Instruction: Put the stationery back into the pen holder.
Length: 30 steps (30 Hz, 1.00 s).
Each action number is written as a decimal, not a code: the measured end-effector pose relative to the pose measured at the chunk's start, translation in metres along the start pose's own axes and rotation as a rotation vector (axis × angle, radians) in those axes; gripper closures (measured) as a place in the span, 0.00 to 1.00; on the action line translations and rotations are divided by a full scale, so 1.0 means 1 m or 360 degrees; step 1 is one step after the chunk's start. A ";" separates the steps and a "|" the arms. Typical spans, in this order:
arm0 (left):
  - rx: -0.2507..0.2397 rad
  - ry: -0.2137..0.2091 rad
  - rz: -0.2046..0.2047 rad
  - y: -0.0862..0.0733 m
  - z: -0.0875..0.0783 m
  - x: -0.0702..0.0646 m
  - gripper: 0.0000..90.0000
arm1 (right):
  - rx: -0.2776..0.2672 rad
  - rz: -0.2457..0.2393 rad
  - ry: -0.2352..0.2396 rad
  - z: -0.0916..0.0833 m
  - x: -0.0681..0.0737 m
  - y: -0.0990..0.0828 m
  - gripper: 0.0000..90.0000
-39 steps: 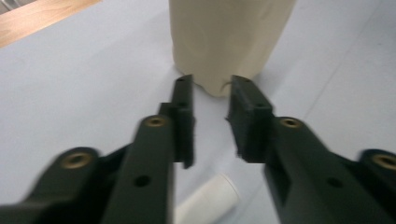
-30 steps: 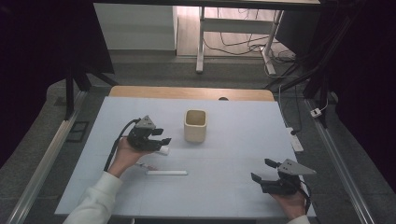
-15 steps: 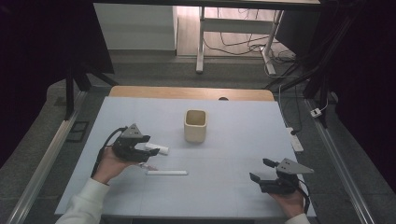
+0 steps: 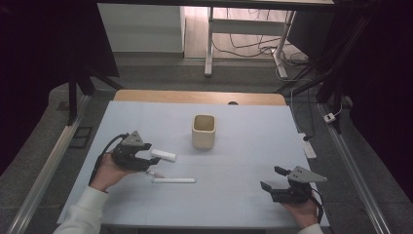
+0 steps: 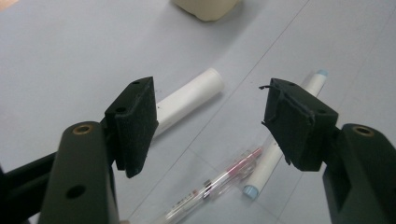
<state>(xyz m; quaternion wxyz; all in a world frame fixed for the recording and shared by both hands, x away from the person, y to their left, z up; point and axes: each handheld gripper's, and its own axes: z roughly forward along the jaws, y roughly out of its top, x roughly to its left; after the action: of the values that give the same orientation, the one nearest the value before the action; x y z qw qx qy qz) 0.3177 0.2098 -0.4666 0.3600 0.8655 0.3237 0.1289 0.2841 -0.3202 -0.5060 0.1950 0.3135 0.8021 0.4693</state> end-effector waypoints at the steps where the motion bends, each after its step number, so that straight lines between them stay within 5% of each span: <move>1: 0.0001 -0.0002 0.0004 -0.001 -0.001 0.001 0.38 | -0.0002 0.0002 0.0004 0.000 0.000 0.000 0.21; 30: 0.0161 0.0025 0.0183 -0.019 -0.014 0.022 0.41 | 0.0015 -0.0007 -0.0006 -0.002 0.002 -0.001 0.21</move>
<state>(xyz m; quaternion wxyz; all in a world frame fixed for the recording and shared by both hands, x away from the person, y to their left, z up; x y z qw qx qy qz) 0.3186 0.2416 -0.4699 0.3052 0.8987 0.2823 0.1397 0.2811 -0.3200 -0.5059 0.1961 0.3135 0.8047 0.4645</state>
